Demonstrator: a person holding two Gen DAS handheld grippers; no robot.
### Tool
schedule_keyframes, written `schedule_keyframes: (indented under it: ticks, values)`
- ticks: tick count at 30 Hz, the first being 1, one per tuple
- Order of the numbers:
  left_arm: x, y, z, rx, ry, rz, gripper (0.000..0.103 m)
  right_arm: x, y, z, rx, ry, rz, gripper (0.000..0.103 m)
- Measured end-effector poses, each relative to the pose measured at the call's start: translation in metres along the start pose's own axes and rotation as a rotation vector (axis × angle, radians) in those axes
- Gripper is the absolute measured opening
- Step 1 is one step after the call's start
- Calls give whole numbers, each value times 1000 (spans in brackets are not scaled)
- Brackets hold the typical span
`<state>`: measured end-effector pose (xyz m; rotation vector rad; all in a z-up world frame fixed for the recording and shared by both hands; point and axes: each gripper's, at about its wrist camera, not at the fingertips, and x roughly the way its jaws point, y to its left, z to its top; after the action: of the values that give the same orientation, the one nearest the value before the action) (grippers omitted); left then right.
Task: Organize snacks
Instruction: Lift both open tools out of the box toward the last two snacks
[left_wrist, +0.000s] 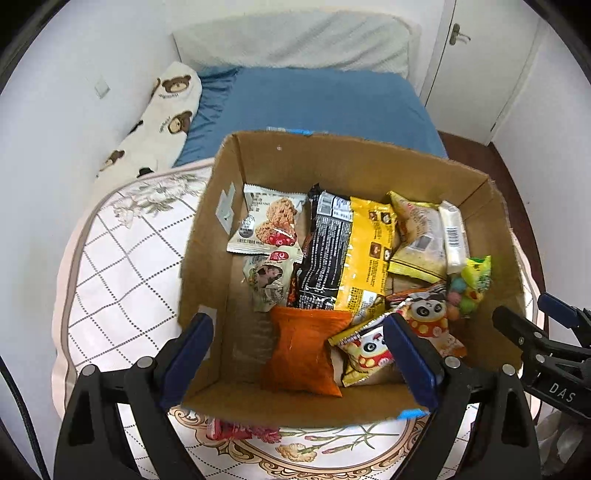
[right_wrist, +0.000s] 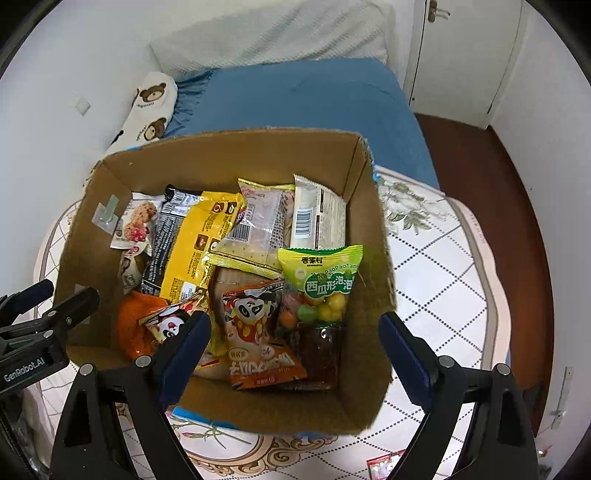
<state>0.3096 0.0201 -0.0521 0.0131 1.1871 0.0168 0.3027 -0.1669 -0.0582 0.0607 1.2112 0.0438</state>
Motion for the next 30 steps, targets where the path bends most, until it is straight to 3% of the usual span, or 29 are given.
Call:
schedule_keyframes:
  ticks: [11,18,25,30]
  values:
    - [-63,-4,-30,16,-143,10,94,-73,7,-29,-23,-157,5,94]
    - [-99,-4,-46,-1,-211,4,94,-105,9,-50,-24,-204,19,94]
    - [-120,-10,-62,-7,-237,-18,94,-128,12,-74,-18,-217,66,94]
    - [-110,-17,-79,-4,-194,-44,94,-128,4,-94,10,-190,89,97]
